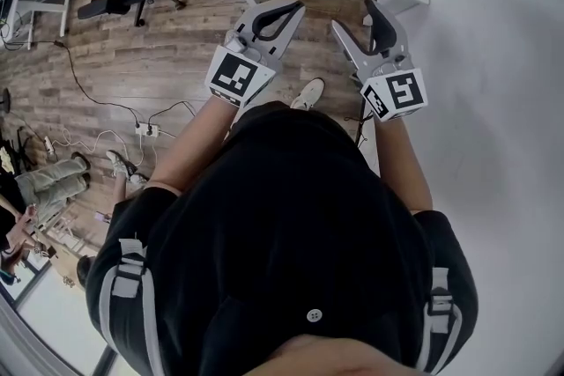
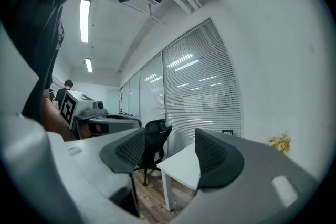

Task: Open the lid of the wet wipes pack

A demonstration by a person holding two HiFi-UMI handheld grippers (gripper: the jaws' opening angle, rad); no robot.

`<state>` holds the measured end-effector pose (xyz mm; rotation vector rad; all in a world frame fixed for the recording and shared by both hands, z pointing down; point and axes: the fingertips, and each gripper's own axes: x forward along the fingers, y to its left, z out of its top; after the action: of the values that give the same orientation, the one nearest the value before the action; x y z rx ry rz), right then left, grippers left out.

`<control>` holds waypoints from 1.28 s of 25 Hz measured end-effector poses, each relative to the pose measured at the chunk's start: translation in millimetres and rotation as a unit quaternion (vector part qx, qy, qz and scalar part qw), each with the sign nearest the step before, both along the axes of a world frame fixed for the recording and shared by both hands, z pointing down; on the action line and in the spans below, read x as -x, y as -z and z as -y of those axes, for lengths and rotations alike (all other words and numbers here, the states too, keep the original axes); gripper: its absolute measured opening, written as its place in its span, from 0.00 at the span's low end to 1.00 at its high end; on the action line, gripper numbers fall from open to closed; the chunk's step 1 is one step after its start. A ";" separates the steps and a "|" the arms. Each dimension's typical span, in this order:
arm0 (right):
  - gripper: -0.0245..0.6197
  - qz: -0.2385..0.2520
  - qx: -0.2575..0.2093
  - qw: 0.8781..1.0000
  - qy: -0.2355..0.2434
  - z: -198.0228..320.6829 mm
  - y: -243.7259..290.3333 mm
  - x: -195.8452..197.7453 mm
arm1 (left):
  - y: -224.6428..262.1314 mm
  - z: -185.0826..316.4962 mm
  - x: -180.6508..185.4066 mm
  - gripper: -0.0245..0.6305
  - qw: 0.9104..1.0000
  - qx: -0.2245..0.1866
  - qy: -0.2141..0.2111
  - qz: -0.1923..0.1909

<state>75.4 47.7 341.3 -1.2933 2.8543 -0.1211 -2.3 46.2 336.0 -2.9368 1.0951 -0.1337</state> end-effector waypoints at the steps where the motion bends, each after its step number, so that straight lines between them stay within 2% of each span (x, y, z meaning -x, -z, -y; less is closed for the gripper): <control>1: 0.50 0.001 0.000 1.000 0.001 4.4 -0.4 -5.2 | -1.2 3.9 -4.5 0.05 1.000 0.000 0.002 0.003; 10: 0.50 0.009 0.002 1.000 0.001 32.2 0.1 -44.6 | -4.4 26.7 -39.2 0.05 1.000 0.005 0.011 0.012; 18: 0.50 0.008 0.005 1.000 -0.002 69.1 -8.1 -54.9 | -10.8 65.6 -53.2 0.05 1.000 0.008 0.011 0.010; 23: 0.50 -0.003 0.005 1.000 -0.007 106.3 -13.5 -58.3 | -17.2 105.5 -58.3 0.05 1.000 0.002 0.004 0.009; 32: 0.50 -0.028 0.031 0.999 -0.017 189.6 -38.2 -60.6 | -38.1 191.2 -58.3 0.05 1.000 0.022 -0.005 0.013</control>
<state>136.0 -141.9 379.5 -1.3770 2.8950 -0.1792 56.0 -145.0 374.1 -2.9695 1.0884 -0.1989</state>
